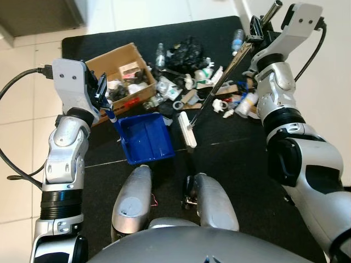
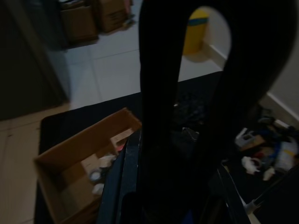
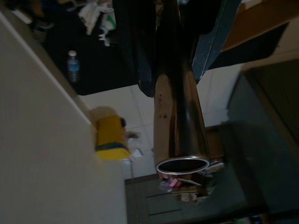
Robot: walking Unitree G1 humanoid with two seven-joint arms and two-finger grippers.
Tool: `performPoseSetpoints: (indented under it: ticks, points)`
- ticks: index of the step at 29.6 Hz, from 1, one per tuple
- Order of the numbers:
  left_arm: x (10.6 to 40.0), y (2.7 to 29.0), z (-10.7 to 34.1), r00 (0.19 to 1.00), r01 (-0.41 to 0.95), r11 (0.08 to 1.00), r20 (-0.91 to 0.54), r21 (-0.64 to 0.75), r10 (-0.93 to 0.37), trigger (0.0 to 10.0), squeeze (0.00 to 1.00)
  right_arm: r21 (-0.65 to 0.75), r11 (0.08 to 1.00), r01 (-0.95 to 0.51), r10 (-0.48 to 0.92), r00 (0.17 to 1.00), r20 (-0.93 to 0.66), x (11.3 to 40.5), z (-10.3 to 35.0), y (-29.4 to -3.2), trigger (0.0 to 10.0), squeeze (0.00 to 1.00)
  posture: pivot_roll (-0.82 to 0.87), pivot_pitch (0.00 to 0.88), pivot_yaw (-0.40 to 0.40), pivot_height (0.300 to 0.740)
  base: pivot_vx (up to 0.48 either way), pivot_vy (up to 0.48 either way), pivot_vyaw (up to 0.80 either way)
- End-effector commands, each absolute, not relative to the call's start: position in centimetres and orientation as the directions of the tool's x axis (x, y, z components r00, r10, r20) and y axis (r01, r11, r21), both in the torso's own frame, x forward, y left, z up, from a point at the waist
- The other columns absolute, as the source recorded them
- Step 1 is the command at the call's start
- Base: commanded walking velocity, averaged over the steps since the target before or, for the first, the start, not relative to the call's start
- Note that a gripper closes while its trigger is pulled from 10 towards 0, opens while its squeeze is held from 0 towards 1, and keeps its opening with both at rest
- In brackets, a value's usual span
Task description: Sweep floor
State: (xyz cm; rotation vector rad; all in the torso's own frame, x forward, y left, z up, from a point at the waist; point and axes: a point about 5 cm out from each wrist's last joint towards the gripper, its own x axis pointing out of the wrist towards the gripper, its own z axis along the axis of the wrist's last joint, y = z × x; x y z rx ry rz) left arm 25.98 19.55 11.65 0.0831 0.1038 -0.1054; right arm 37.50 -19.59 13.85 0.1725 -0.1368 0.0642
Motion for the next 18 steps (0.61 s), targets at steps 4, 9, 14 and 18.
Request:
performPoseSetpoints:
  ticks: [4, 9, 14, 18]
  points:
    - [25.6, 20.4, 11.9, 0.991, 0.085, 0.994, -0.105, 0.075, -0.077, 10.0, 0.0, 0.153, 0.984, -0.088, 0.062, 0.984, 0.166, 37.5, 14.2, -19.4, 10.0, 0.0, 0.26, 0.085, -0.022, 0.74, 0.0, 0.0, 0.0]
    - [24.2, 20.9, 11.7, 0.969, 0.183, 0.983, -0.164, -0.014, -0.183, 10.0, 0.0, 0.118, 0.989, -0.094, 0.071, 0.98, 0.183, 37.4, 14.3, -19.5, 10.0, 0.0, 0.27, 0.105, -0.025, 0.74, 0.0, 0.0, 0.0]
    - [22.1, 23.9, 11.6, 0.962, 0.173, 0.985, -0.218, 0.023, -0.164, 10.0, 0.0, 0.093, 0.992, -0.081, 0.06, 0.977, 0.202, 37.3, 14.5, -19.9, 10.0, 0.0, 0.29, 0.13, -0.029, 0.74, 0.0, 0.0, 0.0]
    - [21.2, 28.9, 13.2, 0.976, 0.054, 0.995, -0.216, 0.088, -0.034, 10.0, 0.0, 0.064, 0.995, -0.082, 0.067, 0.975, 0.214, 37.4, 14.7, -19.7, 10.0, 0.0, 0.34, 0.17, -0.043, 0.74, 0.0, 0.0, 0.0]
